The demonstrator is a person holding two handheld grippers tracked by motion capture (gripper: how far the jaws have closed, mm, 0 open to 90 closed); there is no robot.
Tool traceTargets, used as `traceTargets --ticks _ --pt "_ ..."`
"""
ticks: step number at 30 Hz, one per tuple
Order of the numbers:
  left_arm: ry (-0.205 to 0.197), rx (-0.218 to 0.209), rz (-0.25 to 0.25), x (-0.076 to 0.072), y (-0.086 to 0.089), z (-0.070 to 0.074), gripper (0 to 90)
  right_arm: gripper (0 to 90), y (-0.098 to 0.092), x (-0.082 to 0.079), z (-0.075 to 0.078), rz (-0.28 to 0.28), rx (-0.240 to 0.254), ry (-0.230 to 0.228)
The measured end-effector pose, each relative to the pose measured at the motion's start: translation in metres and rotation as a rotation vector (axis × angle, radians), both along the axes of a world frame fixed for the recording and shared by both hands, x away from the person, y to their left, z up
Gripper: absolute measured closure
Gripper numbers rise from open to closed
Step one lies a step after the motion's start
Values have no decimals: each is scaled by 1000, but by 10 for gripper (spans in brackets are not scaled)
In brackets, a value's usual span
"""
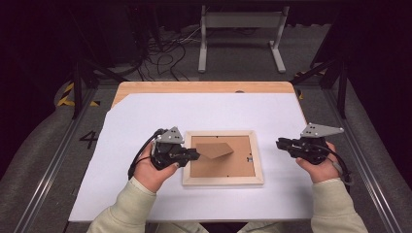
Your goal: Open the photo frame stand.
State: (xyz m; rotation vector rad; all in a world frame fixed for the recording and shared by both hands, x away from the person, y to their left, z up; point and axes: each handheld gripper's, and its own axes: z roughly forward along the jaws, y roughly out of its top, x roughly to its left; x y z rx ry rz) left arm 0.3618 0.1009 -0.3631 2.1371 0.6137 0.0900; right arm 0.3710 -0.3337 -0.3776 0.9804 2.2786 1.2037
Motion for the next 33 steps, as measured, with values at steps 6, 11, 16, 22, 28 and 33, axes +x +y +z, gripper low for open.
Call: traceTargets --ticks 6,11,16,22,28,33 --pt "-21 43 13 -7 7 3 771 785 -2 -1 1 -6 7 -5" --pt "-22 48 38 -10 15 7 721 783 -2 0 1 -3 3 -3" --pt "-11 26 65 -11 20 15 633 782 -2 0 1 -1 5 -3" --pt "65 -71 102 -8 22 18 549 779 0 1 0 2 1 2" --pt "123 -113 125 2 22 15 502 776 0 1 0 2 -1 3" --pt "190 -115 155 12 21 10 473 776 1 1 -1 1 -3 4"
